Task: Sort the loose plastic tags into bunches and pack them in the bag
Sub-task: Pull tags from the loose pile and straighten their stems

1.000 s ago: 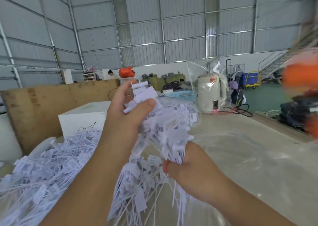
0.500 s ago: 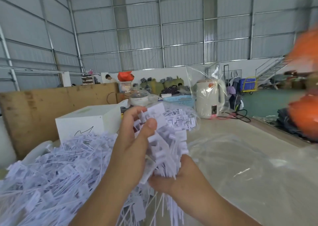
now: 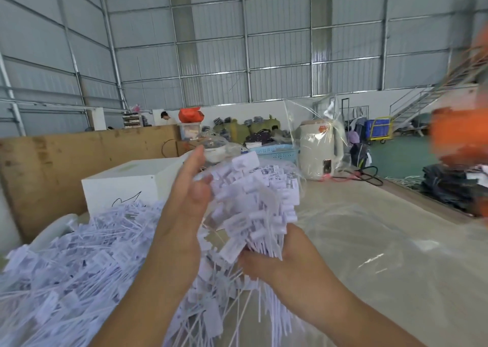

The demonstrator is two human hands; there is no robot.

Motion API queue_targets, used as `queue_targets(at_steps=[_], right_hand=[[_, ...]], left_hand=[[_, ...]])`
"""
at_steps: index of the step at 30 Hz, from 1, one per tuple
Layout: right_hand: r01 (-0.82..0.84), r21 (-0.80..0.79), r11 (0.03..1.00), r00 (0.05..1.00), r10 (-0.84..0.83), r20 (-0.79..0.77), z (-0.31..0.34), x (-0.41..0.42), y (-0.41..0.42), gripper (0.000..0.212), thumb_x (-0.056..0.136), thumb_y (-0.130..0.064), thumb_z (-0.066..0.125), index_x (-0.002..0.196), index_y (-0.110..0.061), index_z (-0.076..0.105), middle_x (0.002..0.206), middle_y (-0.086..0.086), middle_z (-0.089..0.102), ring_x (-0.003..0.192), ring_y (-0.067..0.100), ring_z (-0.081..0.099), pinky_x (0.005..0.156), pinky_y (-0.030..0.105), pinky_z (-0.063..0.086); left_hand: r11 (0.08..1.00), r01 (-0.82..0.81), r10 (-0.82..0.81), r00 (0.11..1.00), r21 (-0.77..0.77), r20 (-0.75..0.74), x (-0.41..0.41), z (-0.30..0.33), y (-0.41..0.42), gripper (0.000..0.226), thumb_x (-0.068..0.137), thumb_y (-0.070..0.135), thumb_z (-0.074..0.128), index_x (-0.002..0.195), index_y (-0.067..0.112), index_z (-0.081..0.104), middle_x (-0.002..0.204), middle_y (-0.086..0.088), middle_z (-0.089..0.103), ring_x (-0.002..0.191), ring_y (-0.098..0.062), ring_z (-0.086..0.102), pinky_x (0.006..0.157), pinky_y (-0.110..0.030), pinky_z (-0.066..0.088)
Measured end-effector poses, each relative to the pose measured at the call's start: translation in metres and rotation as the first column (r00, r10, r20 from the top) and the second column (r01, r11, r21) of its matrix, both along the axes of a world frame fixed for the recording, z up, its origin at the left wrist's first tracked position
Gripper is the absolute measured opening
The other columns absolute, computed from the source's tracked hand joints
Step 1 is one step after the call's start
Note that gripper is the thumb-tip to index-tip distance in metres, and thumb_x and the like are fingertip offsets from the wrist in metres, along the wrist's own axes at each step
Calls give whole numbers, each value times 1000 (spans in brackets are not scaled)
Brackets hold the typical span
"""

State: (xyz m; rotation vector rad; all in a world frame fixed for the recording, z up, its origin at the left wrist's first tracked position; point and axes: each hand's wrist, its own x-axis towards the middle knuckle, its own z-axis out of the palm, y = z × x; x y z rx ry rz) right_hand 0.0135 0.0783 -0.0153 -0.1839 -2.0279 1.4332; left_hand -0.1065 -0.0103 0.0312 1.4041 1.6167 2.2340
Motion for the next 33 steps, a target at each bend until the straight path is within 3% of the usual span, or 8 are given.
queue_targets(at_steps=[3,9,16,19,22,26,30,33], right_hand=[[19,83,996,999,-22,37,-4,-5,-5,20,87,-12,66,100,-26,71,94,2,74,91,15,70,88,47,54],[17,148,989,1000,-21,23,-13,-6,-8,27,77,-4,68,89,-29,68,84,-10,71,75,-1,65,67,16,51],[-71,-136,988,983,46,-177,-11,-11,-5,18,73,2,65,72,-15,71,64,5,65,57,18,60,56,31,49],[-28,-238,971,958,-42,-283,-8,-9,3,15,74,-3,68,72,-17,74,65,9,68,59,22,64,58,33,52],[-41,-247,968,937,-49,-347,-2,-3,5,24,79,3,67,88,-17,75,83,8,75,76,19,71,65,28,57],[-4,-214,977,951,-62,-302,3,4,7,7,79,-2,70,81,-9,72,75,16,71,69,24,70,64,36,60],[-23,-258,966,956,-54,-289,6,7,4,9,73,-3,76,76,0,69,70,21,67,62,21,68,58,25,56],[-91,-312,946,969,13,-246,5,4,-2,13,64,-8,75,72,-1,68,65,13,65,59,20,62,55,25,52]], left_hand=[[999,-41,42,998,21,-51,4,10,-5,83,43,90,61,116,51,50,125,29,50,131,1,43,101,-20,35],[974,-228,213,879,16,-428,17,-18,-5,25,85,53,52,93,41,73,116,28,62,119,0,54,101,-37,43],[995,-93,97,985,37,-141,13,-22,-4,50,78,77,47,124,59,53,137,30,51,130,6,45,100,-25,36],[995,93,-91,994,-30,54,7,-29,0,50,92,50,50,140,37,43,148,7,46,134,-13,46,100,-32,40],[926,247,-279,957,-286,-77,17,-43,6,70,74,50,68,137,32,45,126,6,62,116,-12,59,92,-33,49],[808,411,-465,885,-422,-27,14,-50,3,43,63,33,77,103,32,62,91,12,59,92,-7,58,77,-22,48],[655,444,-540,841,-612,32,7,-61,7,74,68,11,81,130,38,52,125,15,64,119,-9,59,99,-37,48],[686,379,-526,848,-621,-64,16,-76,16,67,68,5,80,113,52,63,115,16,70,114,-4,62,99,-31,49]])
